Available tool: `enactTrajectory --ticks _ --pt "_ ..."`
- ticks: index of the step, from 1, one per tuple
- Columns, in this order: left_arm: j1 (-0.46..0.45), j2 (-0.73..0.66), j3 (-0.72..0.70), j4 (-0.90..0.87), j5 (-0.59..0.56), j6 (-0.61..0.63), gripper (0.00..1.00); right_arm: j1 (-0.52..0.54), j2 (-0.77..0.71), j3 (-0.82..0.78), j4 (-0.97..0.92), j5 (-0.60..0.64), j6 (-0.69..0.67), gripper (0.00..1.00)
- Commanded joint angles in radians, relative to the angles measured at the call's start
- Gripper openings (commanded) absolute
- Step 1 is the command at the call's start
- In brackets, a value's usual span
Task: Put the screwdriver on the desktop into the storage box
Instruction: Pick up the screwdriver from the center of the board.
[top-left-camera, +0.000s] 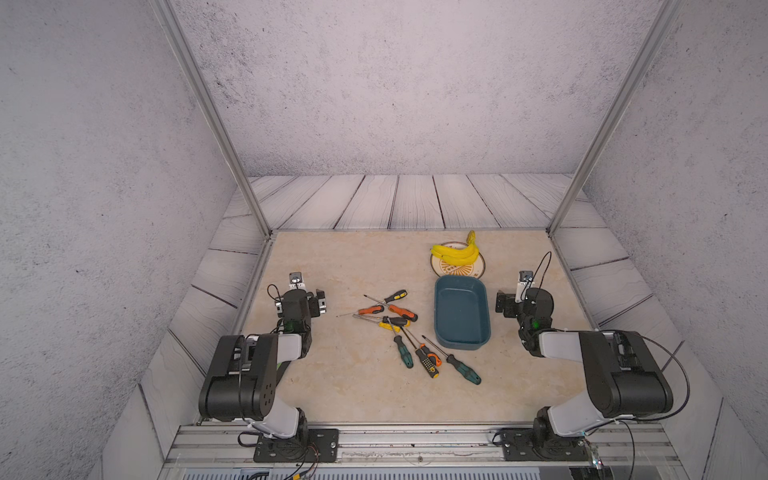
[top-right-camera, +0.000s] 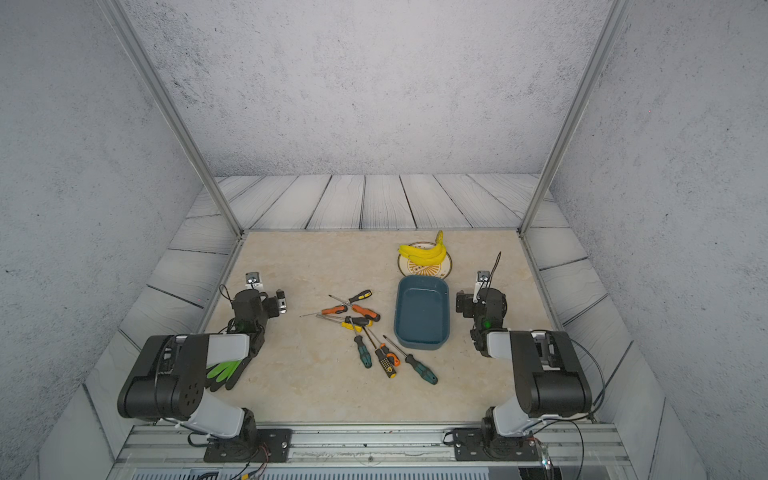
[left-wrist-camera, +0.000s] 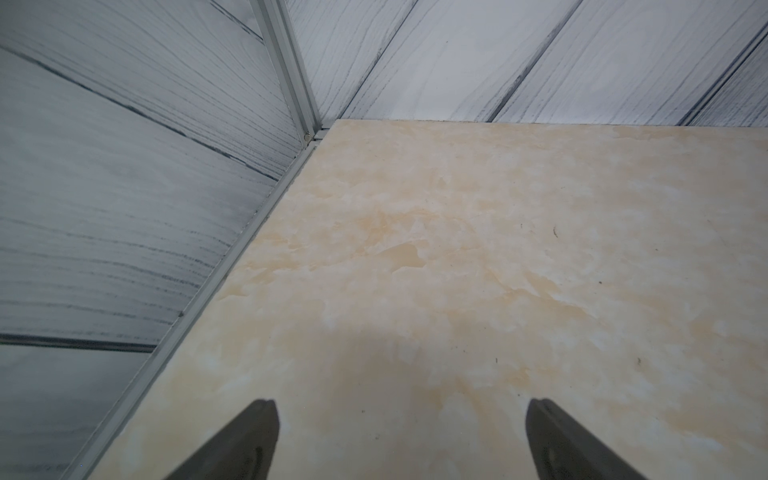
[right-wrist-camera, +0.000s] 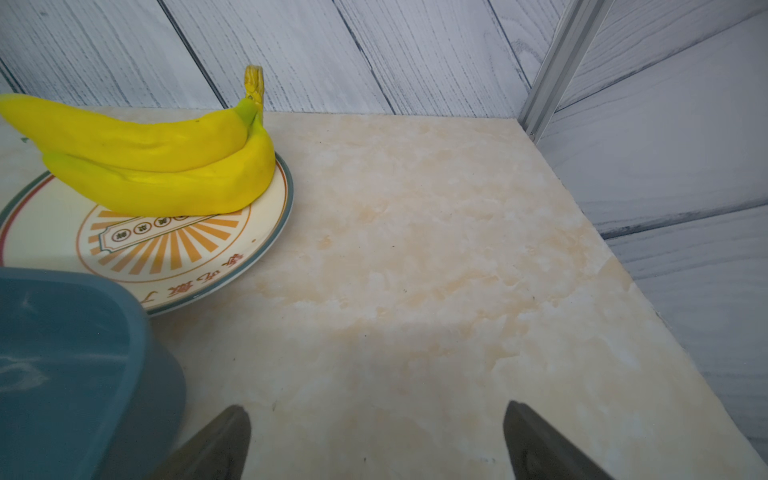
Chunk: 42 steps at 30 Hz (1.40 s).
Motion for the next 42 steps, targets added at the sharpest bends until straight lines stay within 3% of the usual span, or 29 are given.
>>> enactTrajectory --ticks 1,11,12,15,21,24,25,27,30,32,36,38,42 --pt "-0.004 -0.006 0.008 0.008 -0.005 0.006 0.99 -0.003 0.000 0.007 0.000 -0.008 0.006 0.99" --pt "-0.003 -0.017 0.009 0.019 -0.017 0.007 0.99 -0.004 -0.016 0.025 -0.026 0.028 0.021 0.99" --pt "-0.004 -0.038 0.037 -0.033 -0.029 0.005 0.99 -0.003 -0.042 0.055 -0.092 0.048 0.028 0.99" --pt "-0.001 -0.111 0.204 -0.417 -0.101 -0.050 0.99 -0.004 -0.114 0.184 -0.379 0.091 0.060 0.99" --pt "0.002 -0.196 0.329 -0.652 -0.143 -0.291 0.99 -0.004 -0.222 0.330 -0.579 0.055 0.149 0.99" --pt "0.008 -0.245 0.405 -0.860 -0.175 -0.545 0.99 -0.004 -0.265 0.431 -0.756 0.111 0.354 0.99" --pt "0.014 -0.264 0.432 -0.929 -0.140 -0.602 0.99 -0.003 -0.275 0.473 -0.874 0.154 0.490 0.99" --pt "0.026 -0.290 0.462 -0.979 -0.002 -0.601 0.99 -0.009 -0.287 0.533 -1.016 0.143 0.618 0.99" --pt "0.025 -0.331 0.501 -1.056 0.182 -0.601 0.99 -0.014 -0.321 0.555 -1.045 -0.081 0.596 0.99" --pt "0.025 -0.368 0.513 -1.116 0.275 -0.610 1.00 -0.011 -0.359 0.549 -1.048 -0.209 0.570 0.93" --pt "0.012 -0.450 0.466 -1.189 0.432 -0.622 0.91 -0.009 -0.423 0.527 -1.095 -0.397 0.594 0.83" --pt "-0.006 -0.486 0.432 -1.224 0.489 -0.625 0.89 0.006 -0.436 0.523 -1.141 -0.470 0.594 0.77" --pt "-0.066 -0.544 0.382 -1.313 0.543 -0.611 0.89 0.059 -0.460 0.526 -1.285 -0.515 0.551 0.76"
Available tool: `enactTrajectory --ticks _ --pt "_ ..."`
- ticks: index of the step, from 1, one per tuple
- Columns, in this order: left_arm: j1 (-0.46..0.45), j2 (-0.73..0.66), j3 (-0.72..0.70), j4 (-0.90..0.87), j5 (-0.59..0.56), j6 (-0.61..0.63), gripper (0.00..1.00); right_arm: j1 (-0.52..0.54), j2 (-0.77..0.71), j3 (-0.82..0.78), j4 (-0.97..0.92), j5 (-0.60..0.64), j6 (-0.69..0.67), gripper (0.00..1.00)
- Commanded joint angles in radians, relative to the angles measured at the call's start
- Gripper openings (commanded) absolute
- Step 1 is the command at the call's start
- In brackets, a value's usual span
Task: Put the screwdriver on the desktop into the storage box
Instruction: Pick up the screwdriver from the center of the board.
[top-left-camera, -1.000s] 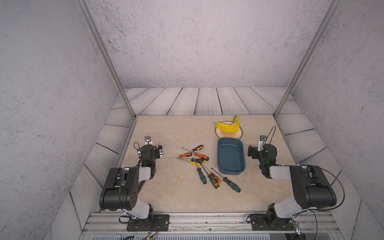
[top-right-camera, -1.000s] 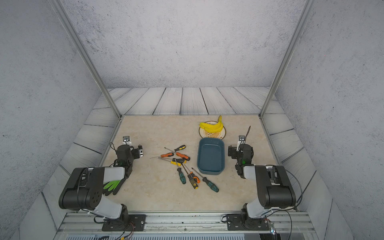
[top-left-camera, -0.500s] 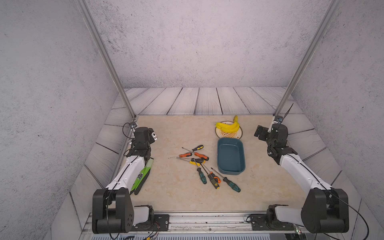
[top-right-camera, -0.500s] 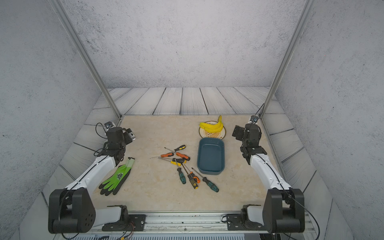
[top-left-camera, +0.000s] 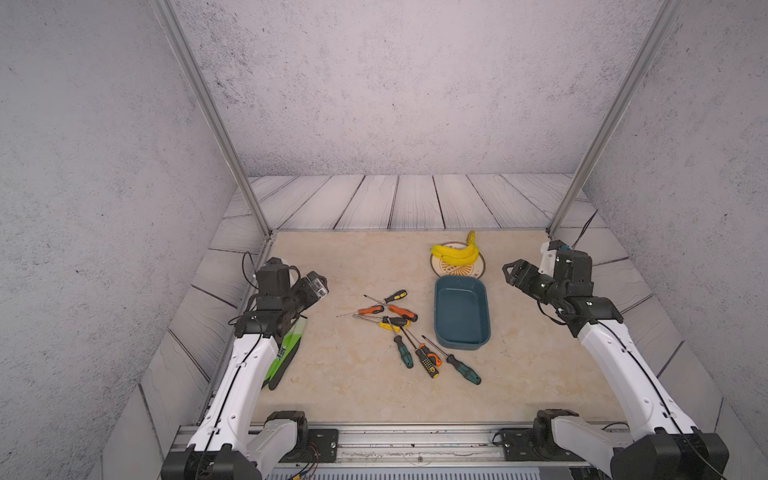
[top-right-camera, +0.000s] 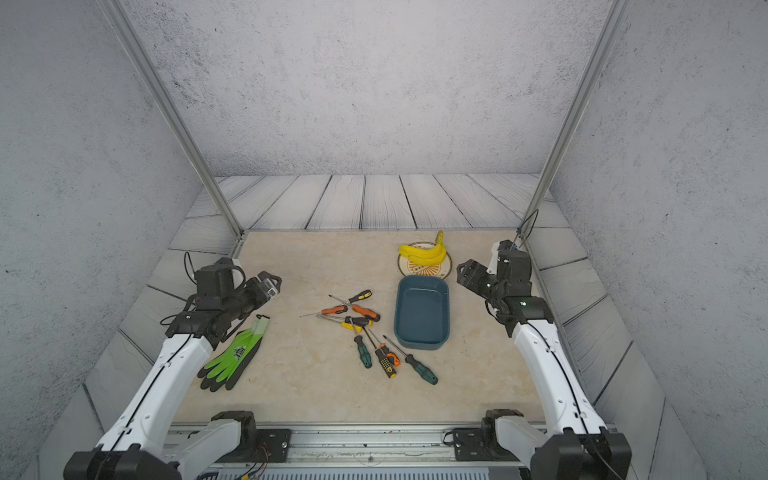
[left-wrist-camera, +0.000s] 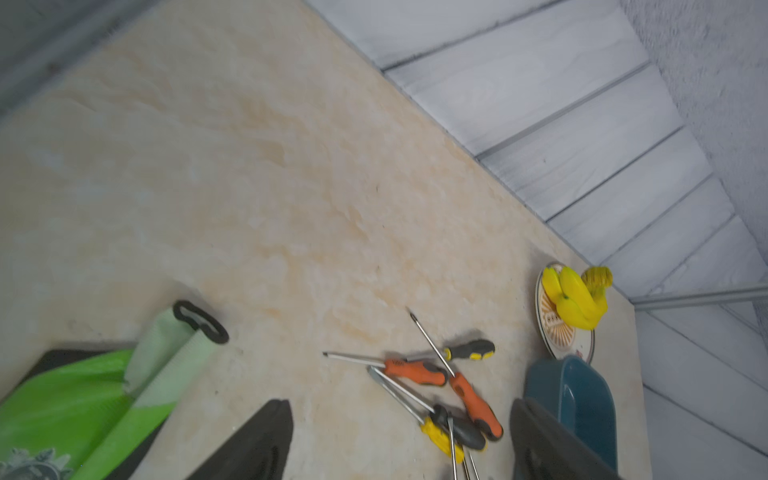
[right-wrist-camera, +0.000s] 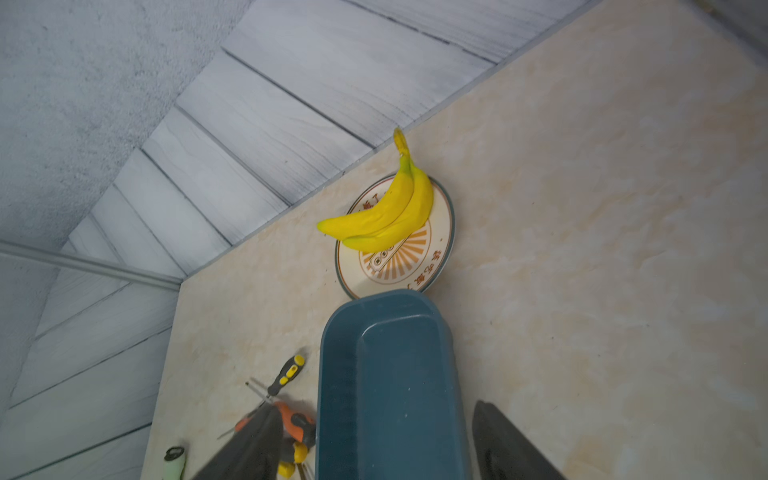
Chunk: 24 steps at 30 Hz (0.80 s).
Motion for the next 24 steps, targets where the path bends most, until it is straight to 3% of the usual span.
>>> enactTrajectory --ticks 1,3,15,24 --pt "-0.053 -0.040 -0.044 -0.138 0.107 0.002 0.89 0.044 -0.023 -0.008 -0.173 -0.116 -0.026 0.76" --pt "-0.102 -0.071 -0.058 -0.177 0.101 0.010 0.99 0.080 -0.039 -0.012 -0.224 -0.118 -0.037 0.76" --pt "-0.237 -0.193 -0.170 -0.167 0.160 -0.057 0.93 0.300 -0.095 -0.081 -0.421 -0.036 -0.050 0.69" --pt "-0.318 -0.172 -0.236 -0.087 0.158 -0.112 0.94 0.486 -0.073 -0.267 -0.379 0.074 0.041 0.67"
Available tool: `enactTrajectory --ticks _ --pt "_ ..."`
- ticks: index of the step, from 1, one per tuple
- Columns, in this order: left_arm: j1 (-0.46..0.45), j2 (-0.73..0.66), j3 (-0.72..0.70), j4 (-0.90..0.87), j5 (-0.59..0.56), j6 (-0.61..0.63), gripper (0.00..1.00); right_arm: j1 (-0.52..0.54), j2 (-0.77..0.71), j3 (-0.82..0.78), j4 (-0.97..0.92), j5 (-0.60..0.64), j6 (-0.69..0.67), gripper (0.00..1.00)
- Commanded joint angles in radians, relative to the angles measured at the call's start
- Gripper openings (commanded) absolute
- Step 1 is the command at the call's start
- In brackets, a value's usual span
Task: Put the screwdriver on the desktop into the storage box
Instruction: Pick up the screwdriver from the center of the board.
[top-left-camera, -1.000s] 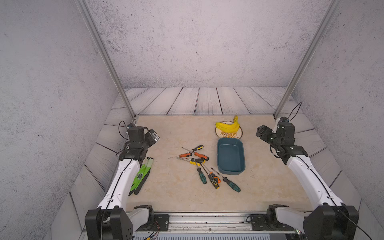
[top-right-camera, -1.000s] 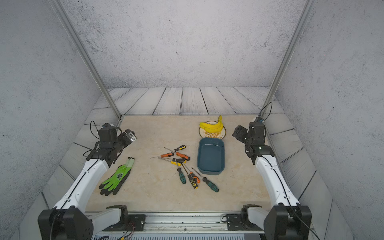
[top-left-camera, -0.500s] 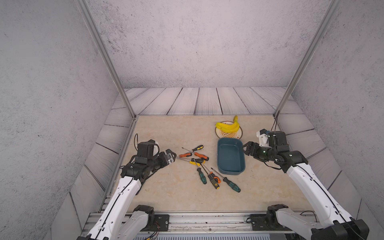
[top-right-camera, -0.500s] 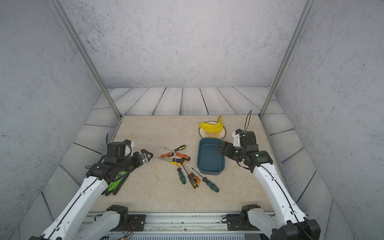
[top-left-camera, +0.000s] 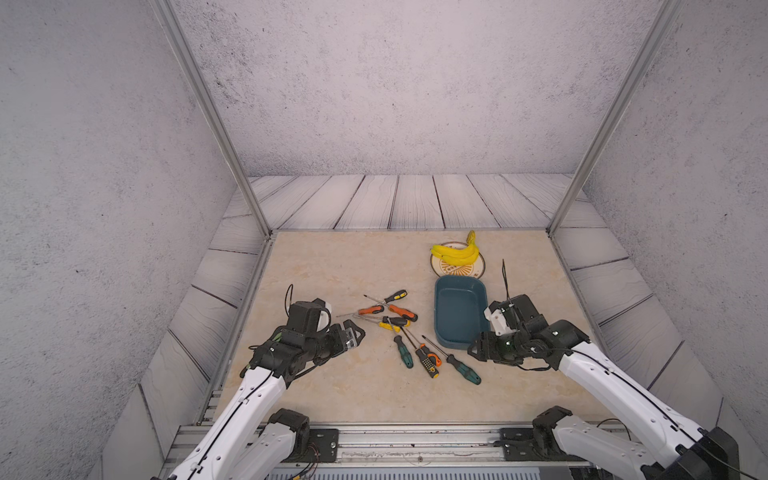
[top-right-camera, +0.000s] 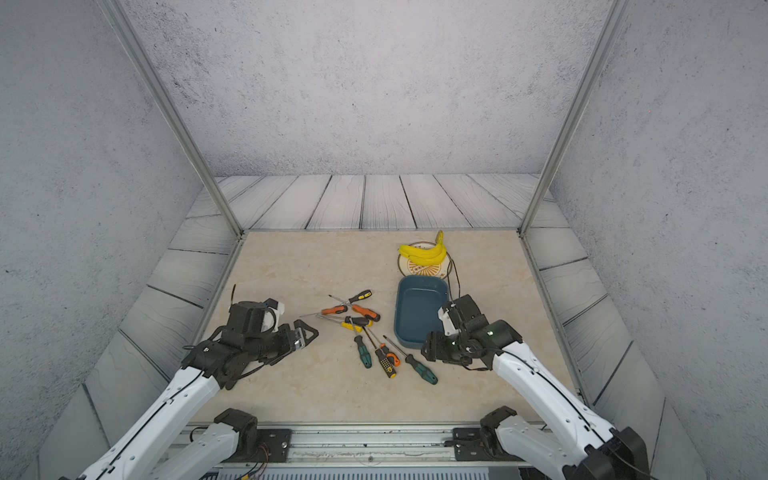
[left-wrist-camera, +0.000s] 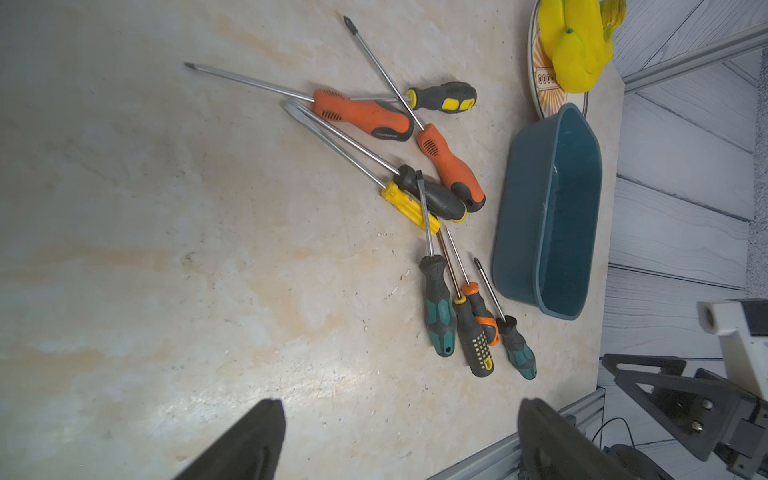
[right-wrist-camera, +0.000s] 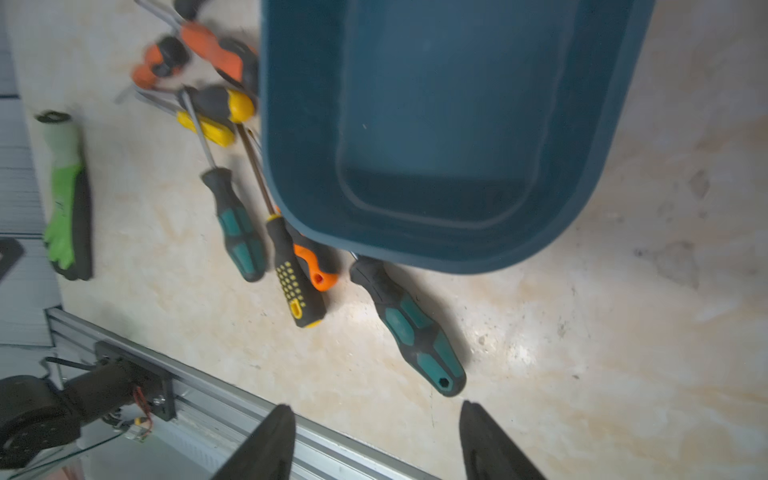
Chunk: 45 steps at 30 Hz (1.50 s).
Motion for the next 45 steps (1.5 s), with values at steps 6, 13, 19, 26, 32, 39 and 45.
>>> enactTrajectory --ticks 6,13,19,26,32,39,45 --pt "-0.077 0.047 0.011 0.052 -0.030 -0.035 0.94 0.132 0.154 -0.004 0.034 0.153 0.027 0.65" --pt "-0.099 0.049 0.003 0.053 -0.051 -0.049 0.93 0.194 0.280 0.042 0.042 0.221 -0.025 0.62" --pt "-0.105 0.059 -0.005 0.065 -0.045 -0.059 0.93 0.239 0.363 0.069 0.049 0.242 -0.053 0.61" --pt "-0.107 0.079 0.005 0.072 -0.043 -0.056 0.93 0.298 0.455 0.100 0.044 0.267 -0.066 0.55" --pt "-0.108 0.084 0.003 0.078 -0.041 -0.056 0.92 0.337 0.515 0.122 0.042 0.298 -0.092 0.51" --pt "-0.109 0.081 -0.006 0.081 -0.041 -0.056 0.92 0.369 0.550 0.117 0.045 0.341 -0.098 0.51" --pt "-0.108 0.081 -0.010 0.088 -0.040 -0.064 0.92 0.386 0.546 0.117 0.046 0.355 -0.102 0.46"
